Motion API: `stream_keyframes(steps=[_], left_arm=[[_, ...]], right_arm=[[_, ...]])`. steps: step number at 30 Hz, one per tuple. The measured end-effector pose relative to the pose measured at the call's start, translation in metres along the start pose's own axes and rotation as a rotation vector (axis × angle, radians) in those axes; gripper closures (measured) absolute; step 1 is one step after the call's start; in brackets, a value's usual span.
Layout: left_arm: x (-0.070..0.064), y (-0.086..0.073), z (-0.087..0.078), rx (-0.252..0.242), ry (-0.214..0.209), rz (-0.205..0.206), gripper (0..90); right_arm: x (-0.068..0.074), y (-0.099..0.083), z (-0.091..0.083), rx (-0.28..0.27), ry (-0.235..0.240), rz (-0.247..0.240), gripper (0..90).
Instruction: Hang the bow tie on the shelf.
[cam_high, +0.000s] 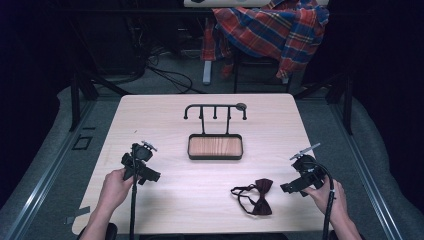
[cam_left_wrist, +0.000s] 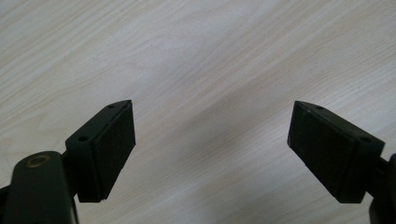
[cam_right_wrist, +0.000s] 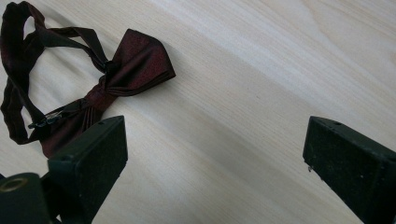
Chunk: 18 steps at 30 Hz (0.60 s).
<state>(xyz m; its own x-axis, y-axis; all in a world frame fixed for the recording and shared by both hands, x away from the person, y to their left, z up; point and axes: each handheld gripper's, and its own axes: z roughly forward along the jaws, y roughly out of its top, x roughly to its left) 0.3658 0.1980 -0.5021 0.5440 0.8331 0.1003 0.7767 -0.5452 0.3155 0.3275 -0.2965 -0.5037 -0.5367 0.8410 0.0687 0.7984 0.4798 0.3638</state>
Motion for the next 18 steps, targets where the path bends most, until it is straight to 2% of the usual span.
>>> stream_keyframes(steps=[9,11,13,15,17,18], left_arm=[[-0.002,0.001,0.0,0.01,0.0,0.009,15.0],[-0.002,0.001,0.0,0.011,-0.001,0.011,15.0],[-0.002,0.001,0.0,0.012,-0.001,0.01,15.0],[-0.001,0.0,0.0,0.01,-0.001,0.005,15.0],[-0.001,0.0,0.0,0.01,-0.001,0.005,15.0],[-0.001,0.0,0.0,0.01,-0.001,0.005,15.0]], right_arm=[[0.002,0.006,0.001,-0.004,-0.001,-0.038,6.4],[0.005,0.009,0.001,-0.015,-0.03,-0.056,6.4],[0.007,0.01,0.001,-0.018,-0.022,-0.057,6.4],[0.01,0.014,0.004,-0.026,-0.014,-0.073,6.4],[0.011,0.018,0.003,-0.008,-0.021,-0.11,6.4],[0.012,0.019,0.003,-0.021,-0.024,-0.111,6.4]])
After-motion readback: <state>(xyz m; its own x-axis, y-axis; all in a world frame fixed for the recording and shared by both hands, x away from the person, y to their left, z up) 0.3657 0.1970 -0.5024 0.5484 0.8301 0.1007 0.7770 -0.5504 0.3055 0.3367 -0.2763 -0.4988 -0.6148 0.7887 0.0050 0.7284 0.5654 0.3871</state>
